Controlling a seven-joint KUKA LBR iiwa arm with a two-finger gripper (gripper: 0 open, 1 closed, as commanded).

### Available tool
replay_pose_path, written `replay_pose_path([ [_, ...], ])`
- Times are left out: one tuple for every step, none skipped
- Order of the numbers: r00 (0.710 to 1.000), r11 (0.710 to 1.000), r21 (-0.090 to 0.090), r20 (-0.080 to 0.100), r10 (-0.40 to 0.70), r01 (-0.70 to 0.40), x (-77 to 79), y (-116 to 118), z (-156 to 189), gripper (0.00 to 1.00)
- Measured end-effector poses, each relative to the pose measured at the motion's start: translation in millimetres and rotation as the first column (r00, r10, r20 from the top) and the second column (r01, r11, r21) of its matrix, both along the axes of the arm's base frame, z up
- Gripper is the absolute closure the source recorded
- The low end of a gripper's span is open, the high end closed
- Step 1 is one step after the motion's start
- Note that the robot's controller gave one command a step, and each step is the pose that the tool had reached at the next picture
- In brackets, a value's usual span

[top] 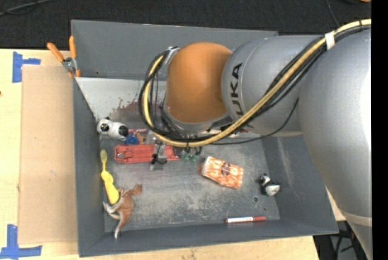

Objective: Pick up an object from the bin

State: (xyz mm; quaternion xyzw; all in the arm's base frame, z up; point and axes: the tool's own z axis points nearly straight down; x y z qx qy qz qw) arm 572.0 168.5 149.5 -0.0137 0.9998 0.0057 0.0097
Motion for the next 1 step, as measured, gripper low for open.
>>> replay_pose_path([
  [1.000,1.000,-0.002,-0.010,-0.015,0.015,1.8,-1.4,54.6,1.00],
])
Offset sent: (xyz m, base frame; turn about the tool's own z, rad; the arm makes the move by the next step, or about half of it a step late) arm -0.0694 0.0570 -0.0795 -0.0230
